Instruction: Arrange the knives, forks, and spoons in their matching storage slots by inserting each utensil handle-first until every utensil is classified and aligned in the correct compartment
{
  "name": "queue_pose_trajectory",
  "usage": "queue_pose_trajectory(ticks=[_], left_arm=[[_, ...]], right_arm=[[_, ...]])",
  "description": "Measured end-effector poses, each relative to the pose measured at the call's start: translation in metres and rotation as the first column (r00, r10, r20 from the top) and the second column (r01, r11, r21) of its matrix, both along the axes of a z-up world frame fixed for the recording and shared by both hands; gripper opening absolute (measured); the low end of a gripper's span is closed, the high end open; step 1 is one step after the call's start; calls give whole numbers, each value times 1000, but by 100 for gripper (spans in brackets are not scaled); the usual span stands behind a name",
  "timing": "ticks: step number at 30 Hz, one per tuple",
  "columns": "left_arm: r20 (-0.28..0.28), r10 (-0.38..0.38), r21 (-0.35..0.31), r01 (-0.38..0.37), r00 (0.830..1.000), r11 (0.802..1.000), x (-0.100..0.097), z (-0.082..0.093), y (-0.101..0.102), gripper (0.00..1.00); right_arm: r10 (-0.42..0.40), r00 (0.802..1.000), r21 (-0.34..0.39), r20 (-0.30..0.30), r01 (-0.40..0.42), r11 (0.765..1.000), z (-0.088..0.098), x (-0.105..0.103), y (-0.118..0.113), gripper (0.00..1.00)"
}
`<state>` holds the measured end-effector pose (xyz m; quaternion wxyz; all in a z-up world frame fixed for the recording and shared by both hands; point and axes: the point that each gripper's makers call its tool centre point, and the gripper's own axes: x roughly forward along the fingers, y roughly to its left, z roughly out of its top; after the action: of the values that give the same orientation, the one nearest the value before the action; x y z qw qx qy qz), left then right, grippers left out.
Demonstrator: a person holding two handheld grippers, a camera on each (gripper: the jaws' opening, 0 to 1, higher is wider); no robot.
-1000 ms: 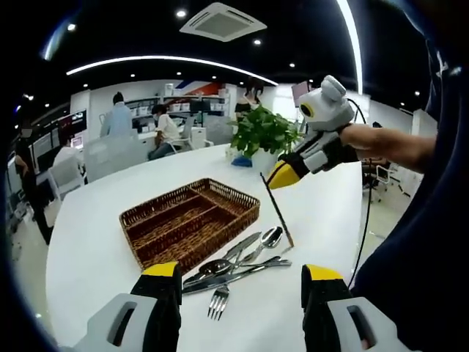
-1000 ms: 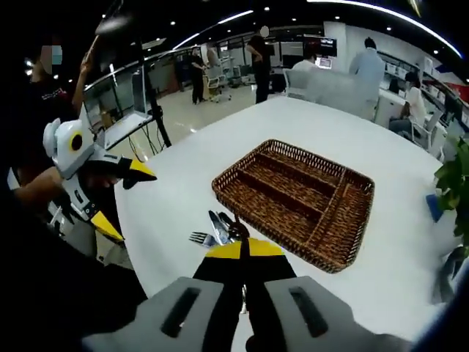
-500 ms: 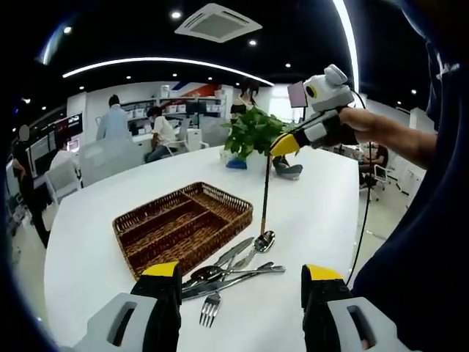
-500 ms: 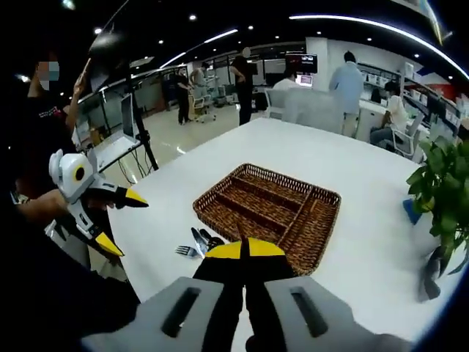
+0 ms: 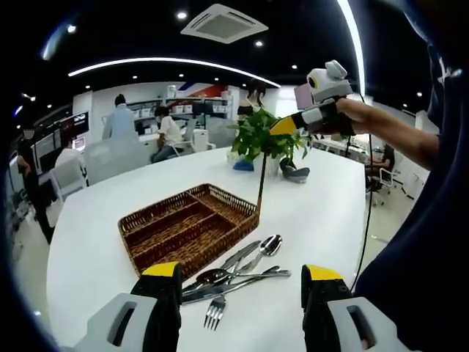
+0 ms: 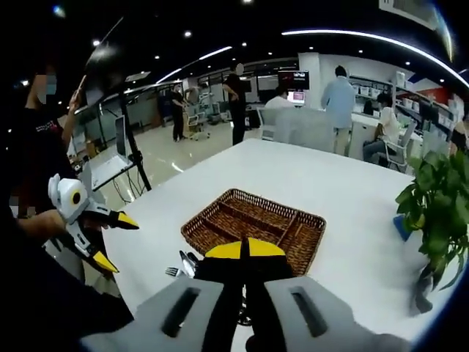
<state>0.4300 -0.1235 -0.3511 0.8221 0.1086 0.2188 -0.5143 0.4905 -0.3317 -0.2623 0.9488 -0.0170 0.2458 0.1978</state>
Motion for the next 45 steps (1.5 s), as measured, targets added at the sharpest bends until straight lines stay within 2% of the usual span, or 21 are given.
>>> queue_pose_trajectory(ticks=[10,18,21,23,31,40,45], left_arm=[[2,58,-4,-58,998,998,10,-2,9,69],[-3,101,4,-101,995,995,17,-5,15,69],[-3,117,6,-117,993,993,19,-4,18,69],[-1,131,7,-131,991,991,22,-5,22,69],[-21,196,18,-195,980,981,30,-6,37,69],[-36,213,34,-212,976,977,30,-7,43,69],[-36,214,39,-213,976,976,29,-5,45,69]], right_arm=[[-11,999,-14,49,12,1000,8,49,-19,0],[22,999,-23,39,-21,1000,-5,94,-19,0],[27,999,-24,32,-26,999,-10,103,-18,0],[34,999,-64,31,-32,997,-16,111,-20,0],[46,999,-68,18,-44,997,-30,145,-23,0],[44,998,-90,39,-40,995,-32,181,-33,0],[60,997,-109,40,-55,993,-39,192,-31,0]])
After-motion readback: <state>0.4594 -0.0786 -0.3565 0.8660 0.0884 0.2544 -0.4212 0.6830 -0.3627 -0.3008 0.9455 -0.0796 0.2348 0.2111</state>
